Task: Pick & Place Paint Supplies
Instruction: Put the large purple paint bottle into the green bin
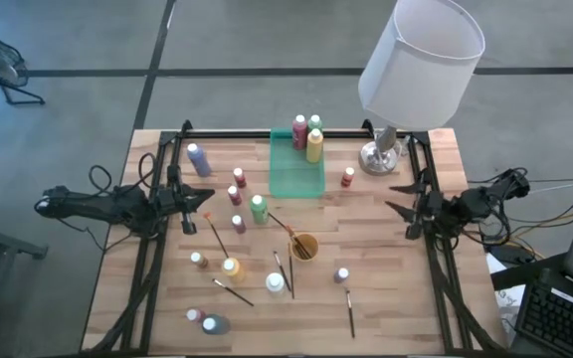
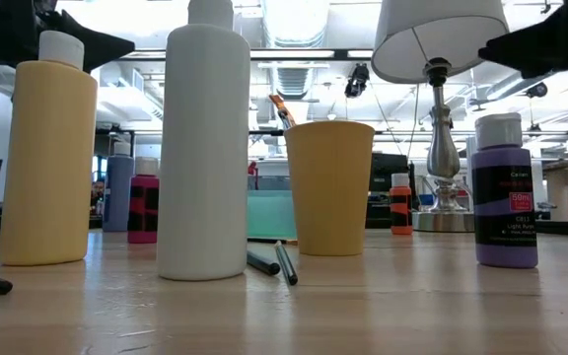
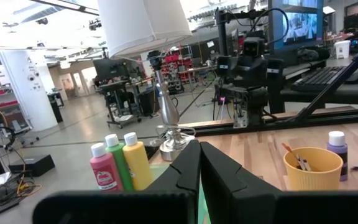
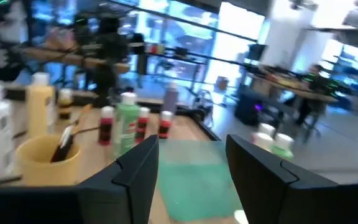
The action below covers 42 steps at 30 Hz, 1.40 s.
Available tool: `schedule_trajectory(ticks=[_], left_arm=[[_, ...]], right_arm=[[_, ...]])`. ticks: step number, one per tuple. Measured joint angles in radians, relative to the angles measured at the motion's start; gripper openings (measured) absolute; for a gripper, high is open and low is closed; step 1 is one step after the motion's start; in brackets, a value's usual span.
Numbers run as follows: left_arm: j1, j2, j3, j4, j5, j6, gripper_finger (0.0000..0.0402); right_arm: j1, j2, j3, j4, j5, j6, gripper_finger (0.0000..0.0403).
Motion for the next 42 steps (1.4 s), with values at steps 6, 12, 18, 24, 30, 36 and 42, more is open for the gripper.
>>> schedule_trajectory(ticks=[6, 12, 18, 24, 30, 36, 42], left_arm=[[0.000, 0.002, 0.000, 0.016, -0.001, -0.119, 0.0016], [0.000, 0.002, 0.000, 0.017, -0.001, -0.133, 0.0016], [-0.001, 0.004, 0.000, 0.017, -0.001, -0.145, 0.0016], [0.000, 0.004, 0.000, 0.019, 0.004, -0.229, 0.0016], [0.000, 0.005, 0.000, 0.057, 0.021, -0.228, 0.0016], [0.000, 0.009, 0.002, 0.112, -0.063, -0.188, 0.0057], [0.001, 0.031, 0.063, 0.113, -0.392, -0.177, 0.0159]], right_arm=[[0.002, 0.005, -0.001, -0.014, 0.123, 0.069, 0.0170], [0.001, 0.012, -0.001, -0.014, 0.122, -0.073, 0.0159], [0.001, 0.014, -0.002, -0.014, 0.121, -0.083, 0.0145], [0.001, 0.014, -0.002, -0.014, 0.121, -0.059, 0.0129], [0.001, 0.014, -0.002, -0.014, 0.120, -0.060, 0.0112], [0.001, 0.014, -0.002, -0.014, 0.120, -0.066, 0.0093], [0.001, 0.014, -0.002, -0.014, 0.119, -0.066, 0.0073]])
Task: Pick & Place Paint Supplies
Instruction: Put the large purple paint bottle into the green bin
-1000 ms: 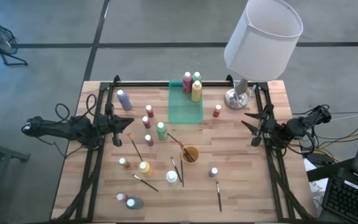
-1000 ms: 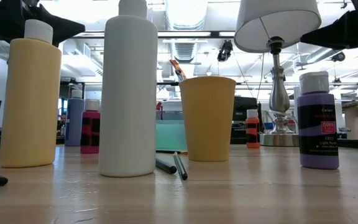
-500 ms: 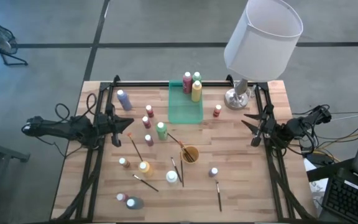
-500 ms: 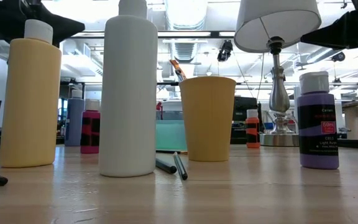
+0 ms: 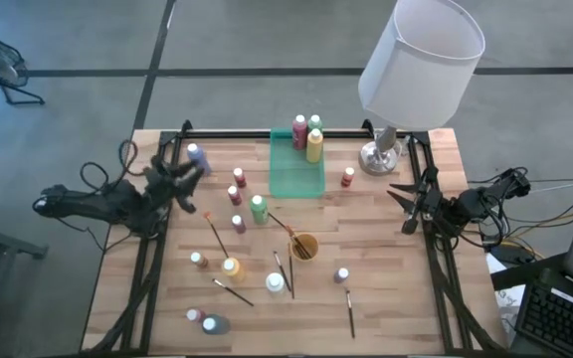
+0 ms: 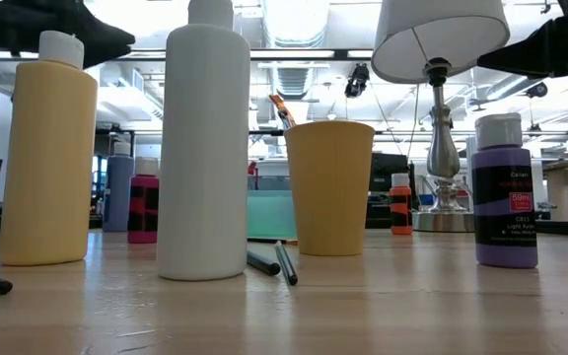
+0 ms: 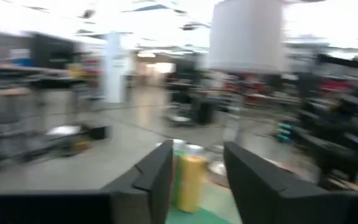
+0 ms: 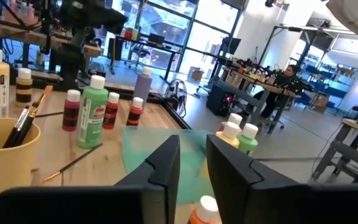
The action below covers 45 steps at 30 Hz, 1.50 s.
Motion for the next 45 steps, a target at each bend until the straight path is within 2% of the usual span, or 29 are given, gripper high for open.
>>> schedule_trajectory(ticks=[2, 5, 10, 13, 18, 22, 27, 31, 41, 45], left_arm=[[0.000, 0.009, 0.027, 0.000, -0.066, 0.017, 0.0184], [0.001, 0.032, 0.070, 0.000, -0.089, 0.092, 0.0207], [0.006, 0.129, 0.170, -0.017, -0.202, 0.113, 0.0210], [0.007, 0.209, 0.255, -0.077, -0.231, 0.112, 0.0205], [0.009, 0.346, 0.450, -0.319, -0.288, 0.009, 0.0198], [0.034, 0.438, 0.635, -0.658, -0.286, -0.218, 0.0197], [0.122, 0.554, 0.839, -1.116, -0.204, -0.560, 0.0197], [0.244, 0.643, 0.932, -1.330, -0.095, -0.739, 0.0197], [0.504, 0.805, 0.948, -1.359, 0.166, -0.768, 0.0197], [0.590, 0.846, 0.953, -1.362, 0.190, -0.742, 0.0197]], right_arm=[[0.000, 0.000, 0.000, 0.000, 0.000, 0.000, 0.0067], [0.000, 0.000, 0.000, 0.000, 0.000, 0.008, 0.0058], [0.000, 0.001, 0.000, 0.000, 0.000, 0.000, 0.0048], [0.000, 0.001, 0.000, 0.000, 0.000, 0.008, 0.0044], [0.000, 0.001, 0.000, 0.000, 0.000, 0.001, 0.0047], [0.000, 0.001, 0.000, 0.000, 0.000, 0.003, 0.0058], [0.000, 0.001, 0.000, 0.000, 0.000, 0.006, 0.0075], [0.000, 0.001, 0.000, 0.000, 0.000, 0.005, 0.0090], [0.000, 0.001, 0.000, 0.000, 0.000, 0.005, 0.0119], [0.000, 0.001, 0.000, 0.000, 0.000, 0.005, 0.0131]])
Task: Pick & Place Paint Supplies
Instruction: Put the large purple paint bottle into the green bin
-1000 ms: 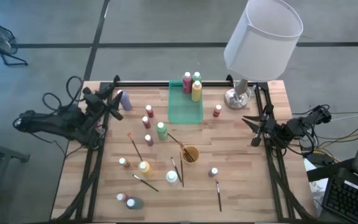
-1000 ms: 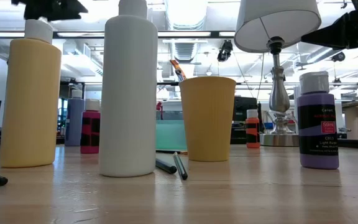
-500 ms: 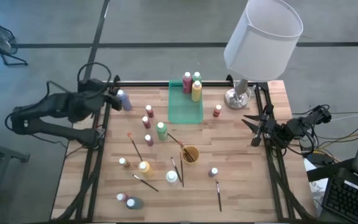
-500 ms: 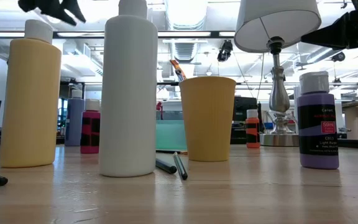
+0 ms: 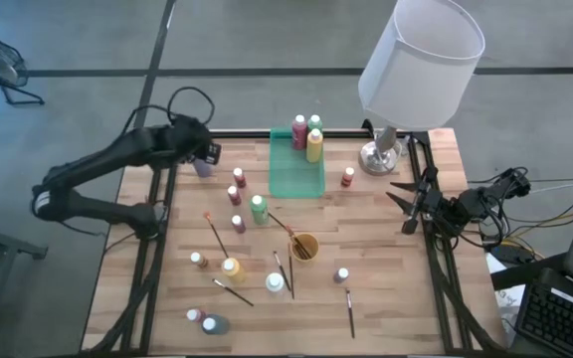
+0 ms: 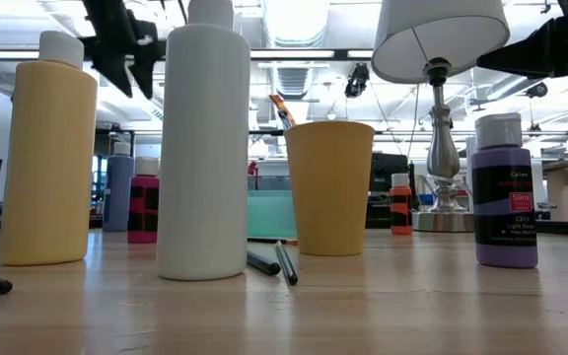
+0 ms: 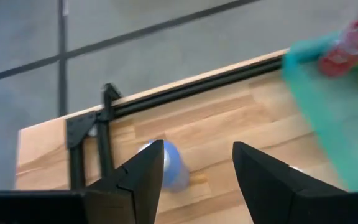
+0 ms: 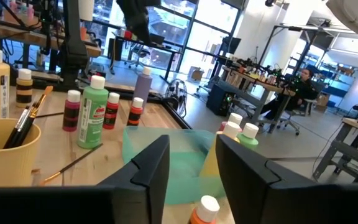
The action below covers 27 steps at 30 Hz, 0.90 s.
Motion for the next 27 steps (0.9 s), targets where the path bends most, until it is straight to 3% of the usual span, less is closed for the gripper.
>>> schedule_trajectory(ticks=[27], left_arm=[[0.185, 0.122, -0.003, -0.091, 0.074, 0.029, 0.0197]], right_arm=[[0.000, 0.000, 0.000, 0.000, 0.000, 0.000, 0.0187]])
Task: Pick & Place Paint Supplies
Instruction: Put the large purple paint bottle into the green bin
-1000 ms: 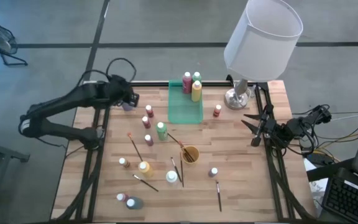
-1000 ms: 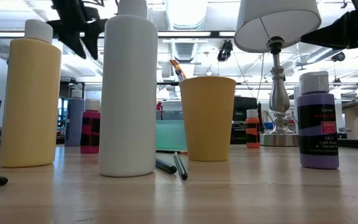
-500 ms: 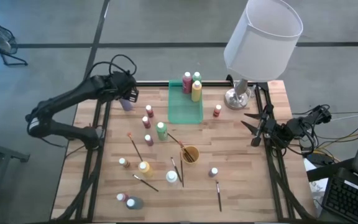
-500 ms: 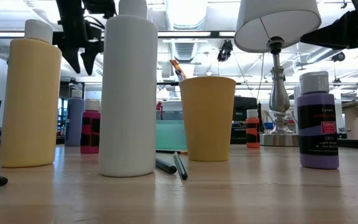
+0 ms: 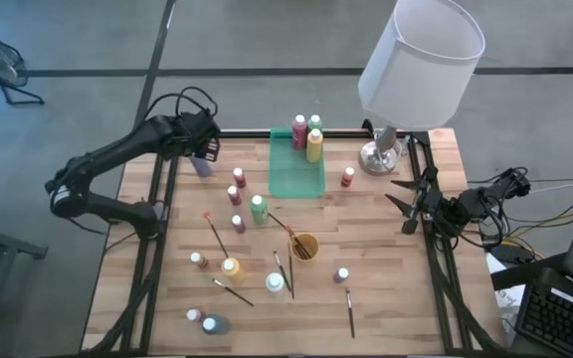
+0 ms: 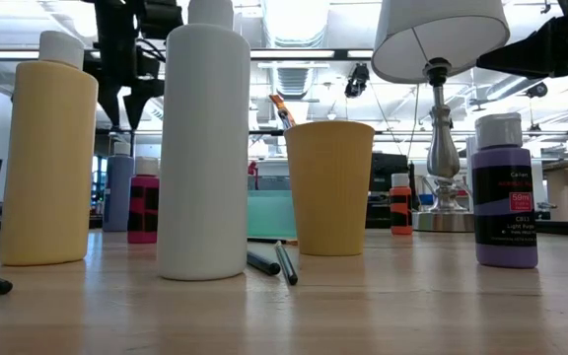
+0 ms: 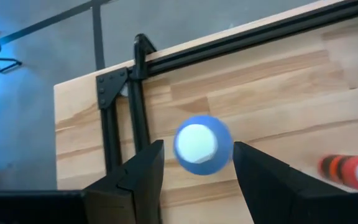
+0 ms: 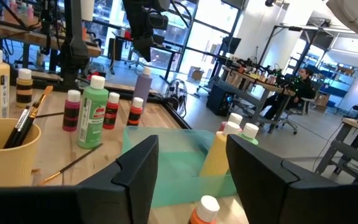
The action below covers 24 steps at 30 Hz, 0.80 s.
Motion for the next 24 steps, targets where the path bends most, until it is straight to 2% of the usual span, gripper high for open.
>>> schedule_trajectory(ticks=[13, 24], left_arm=[[0.056, 0.002, -0.071, 0.039, 0.080, 0.007, 0.0197], [0.108, 0.002, -0.130, 0.148, 0.126, 0.043, 0.0197]], right_arm=[[0.000, 0.000, 0.000, 0.000, 0.000, 0.000, 0.0199], [0.000, 0.000, 0.000, 0.000, 0.000, 0.000, 0.0169]])
